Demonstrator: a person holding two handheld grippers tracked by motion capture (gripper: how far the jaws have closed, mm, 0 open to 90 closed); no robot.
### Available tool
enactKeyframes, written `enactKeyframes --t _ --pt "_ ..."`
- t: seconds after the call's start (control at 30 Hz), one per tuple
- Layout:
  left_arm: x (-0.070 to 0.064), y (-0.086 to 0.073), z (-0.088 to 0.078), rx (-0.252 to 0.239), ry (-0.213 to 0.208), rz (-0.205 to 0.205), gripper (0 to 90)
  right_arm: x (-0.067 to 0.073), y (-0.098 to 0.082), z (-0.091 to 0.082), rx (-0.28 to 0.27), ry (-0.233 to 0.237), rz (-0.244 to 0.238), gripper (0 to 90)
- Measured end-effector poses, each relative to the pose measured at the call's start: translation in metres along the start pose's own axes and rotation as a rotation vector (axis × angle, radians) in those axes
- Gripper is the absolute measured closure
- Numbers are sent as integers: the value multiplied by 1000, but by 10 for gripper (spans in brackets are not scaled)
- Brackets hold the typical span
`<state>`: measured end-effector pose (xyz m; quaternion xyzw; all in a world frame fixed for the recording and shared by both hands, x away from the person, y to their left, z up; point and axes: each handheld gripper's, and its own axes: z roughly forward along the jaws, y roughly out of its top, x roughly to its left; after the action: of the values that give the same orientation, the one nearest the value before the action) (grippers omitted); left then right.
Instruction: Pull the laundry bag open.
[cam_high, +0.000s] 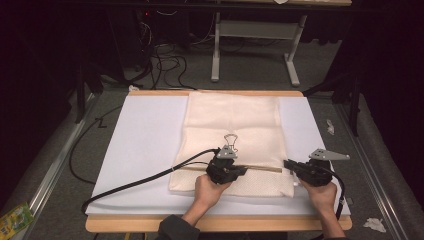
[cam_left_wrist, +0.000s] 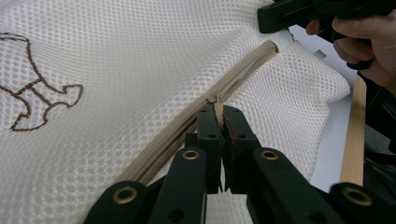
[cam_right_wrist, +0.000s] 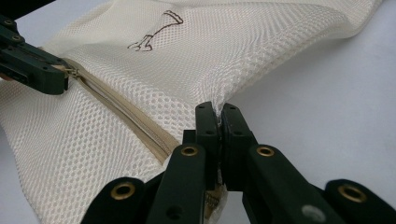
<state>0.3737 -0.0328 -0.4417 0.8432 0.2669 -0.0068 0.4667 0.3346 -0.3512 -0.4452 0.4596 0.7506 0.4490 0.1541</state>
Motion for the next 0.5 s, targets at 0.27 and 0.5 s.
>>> enactKeyframes --t 0.27,0.5 --pt "3 -4 -9 -7 10 0 871 -1 -1 1 -1 4 2 885" --pt "4 -6 -15 -16 12 1 871 -1 -1 2 1 4 1 885"
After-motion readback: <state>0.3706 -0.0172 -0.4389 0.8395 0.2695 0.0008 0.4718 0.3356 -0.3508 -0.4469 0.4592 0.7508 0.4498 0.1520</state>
